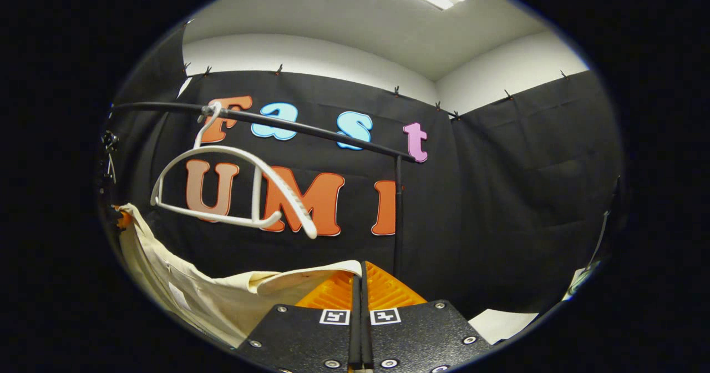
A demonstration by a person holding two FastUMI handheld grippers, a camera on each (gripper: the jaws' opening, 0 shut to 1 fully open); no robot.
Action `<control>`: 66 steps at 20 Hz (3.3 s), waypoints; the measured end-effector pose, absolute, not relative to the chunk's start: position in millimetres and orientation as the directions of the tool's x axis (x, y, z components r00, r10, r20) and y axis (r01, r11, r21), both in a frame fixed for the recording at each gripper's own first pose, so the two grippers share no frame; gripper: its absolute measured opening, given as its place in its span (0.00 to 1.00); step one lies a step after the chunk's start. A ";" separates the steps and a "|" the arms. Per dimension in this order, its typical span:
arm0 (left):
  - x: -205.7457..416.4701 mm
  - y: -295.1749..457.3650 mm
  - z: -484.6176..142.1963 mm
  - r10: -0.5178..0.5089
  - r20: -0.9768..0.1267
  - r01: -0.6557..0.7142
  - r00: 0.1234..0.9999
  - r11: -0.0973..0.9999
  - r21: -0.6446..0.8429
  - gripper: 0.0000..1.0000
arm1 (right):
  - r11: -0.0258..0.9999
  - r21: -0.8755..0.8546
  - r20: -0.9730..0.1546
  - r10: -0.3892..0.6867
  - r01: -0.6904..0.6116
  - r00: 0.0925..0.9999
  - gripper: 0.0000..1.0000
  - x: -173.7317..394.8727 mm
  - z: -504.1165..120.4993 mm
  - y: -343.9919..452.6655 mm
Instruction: Grasp the clothes on the hanger with both hands and then place them into the laundry hamper below.
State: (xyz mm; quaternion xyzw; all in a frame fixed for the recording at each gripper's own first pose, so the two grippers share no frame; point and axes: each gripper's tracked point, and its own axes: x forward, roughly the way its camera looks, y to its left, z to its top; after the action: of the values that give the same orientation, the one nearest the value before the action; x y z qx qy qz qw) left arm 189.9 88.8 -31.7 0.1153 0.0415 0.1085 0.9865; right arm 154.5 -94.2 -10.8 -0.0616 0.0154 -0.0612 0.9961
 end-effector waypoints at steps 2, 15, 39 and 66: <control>180.8 82.0 -39.6 0.210 -0.078 -0.185 0.975 0.950 0.252 0.09 | 0.981 -0.174 -0.048 -0.101 0.091 0.994 0.00 144.9 -23.3 -79.9; 119.0 -19.5 -152.1 0.008 -0.331 0.031 0.944 0.993 0.110 0.09 | 0.967 0.045 -0.266 0.255 -0.252 0.930 0.00 103.6 -122.2 82.6; -32.2 -58.2 -474.4 -0.012 -0.920 0.116 0.391 0.993 0.037 0.13 | 0.971 0.092 -0.836 0.196 -0.221 0.513 0.04 13.4 -463.9 88.6; -31.9 -30.0 -373.7 -0.016 -0.815 0.023 0.579 1.000 -0.003 0.99 | 0.976 0.210 -0.833 0.213 -0.065 0.510 0.94 -28.3 -400.5 77.0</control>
State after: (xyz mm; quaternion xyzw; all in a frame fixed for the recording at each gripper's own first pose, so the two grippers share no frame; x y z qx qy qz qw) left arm -31.9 -30.0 -373.7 0.0039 0.4589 -0.0112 0.8884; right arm -28.3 77.0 -400.5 0.0759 0.4882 0.0802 0.8657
